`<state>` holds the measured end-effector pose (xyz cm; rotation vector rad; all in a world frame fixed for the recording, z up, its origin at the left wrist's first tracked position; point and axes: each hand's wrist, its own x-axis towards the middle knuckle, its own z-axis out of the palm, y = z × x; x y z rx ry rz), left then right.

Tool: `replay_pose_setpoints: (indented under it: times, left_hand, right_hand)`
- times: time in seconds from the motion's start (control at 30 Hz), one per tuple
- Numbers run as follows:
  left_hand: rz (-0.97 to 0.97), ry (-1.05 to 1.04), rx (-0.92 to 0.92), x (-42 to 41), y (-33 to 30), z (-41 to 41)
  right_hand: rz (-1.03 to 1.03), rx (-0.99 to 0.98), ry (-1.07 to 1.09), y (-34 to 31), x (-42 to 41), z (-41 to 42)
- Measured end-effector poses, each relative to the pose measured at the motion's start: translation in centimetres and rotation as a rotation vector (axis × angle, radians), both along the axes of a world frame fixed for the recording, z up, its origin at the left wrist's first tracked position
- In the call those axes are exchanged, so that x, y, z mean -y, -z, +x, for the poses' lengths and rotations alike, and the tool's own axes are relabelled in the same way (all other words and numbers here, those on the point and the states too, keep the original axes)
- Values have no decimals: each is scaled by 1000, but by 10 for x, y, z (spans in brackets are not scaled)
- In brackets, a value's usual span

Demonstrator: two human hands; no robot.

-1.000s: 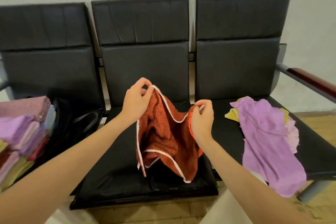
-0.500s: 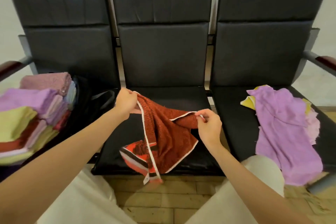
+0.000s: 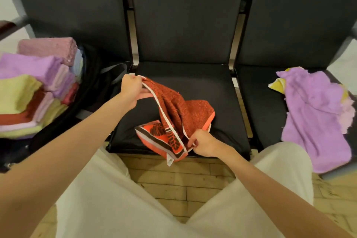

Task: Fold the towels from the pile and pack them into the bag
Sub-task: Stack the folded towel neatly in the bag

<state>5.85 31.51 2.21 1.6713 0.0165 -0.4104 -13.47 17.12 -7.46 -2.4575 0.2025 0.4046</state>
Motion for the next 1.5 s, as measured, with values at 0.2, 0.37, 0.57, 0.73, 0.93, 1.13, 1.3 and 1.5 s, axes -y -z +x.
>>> replay_pose_setpoints:
  times: [0.2, 0.37, 0.57, 0.73, 0.93, 1.13, 1.3, 1.5]
  left_hand:
    - [-43, -22, 1, -3, 2, -2]
    - [19, -24, 55, -16, 3, -1]
    - [318, -70, 325, -60, -3, 20]
    - [1124, 230, 569, -90, -22, 7]
    - [1287, 501, 392, -97, -8, -15]
    - [705, -135, 659, -90, -27, 0]
    - [231, -464, 851, -63, -106, -13]
    - [306, -507, 935, -70, -147, -14]
  right_hand:
    - [126, 33, 47, 10, -12, -1]
    - [70, 54, 146, 12, -16, 2]
    - [-175, 239, 430, -37, 13, 3]
    - [-454, 348, 484, -83, 26, 8]
    - [-530, 393, 449, -104, 18, 7]
    - [-457, 523, 514, -130, 29, 2]
    - [-368, 755, 652, -166, 36, 8]
    - [-361, 880, 646, -190, 33, 5]
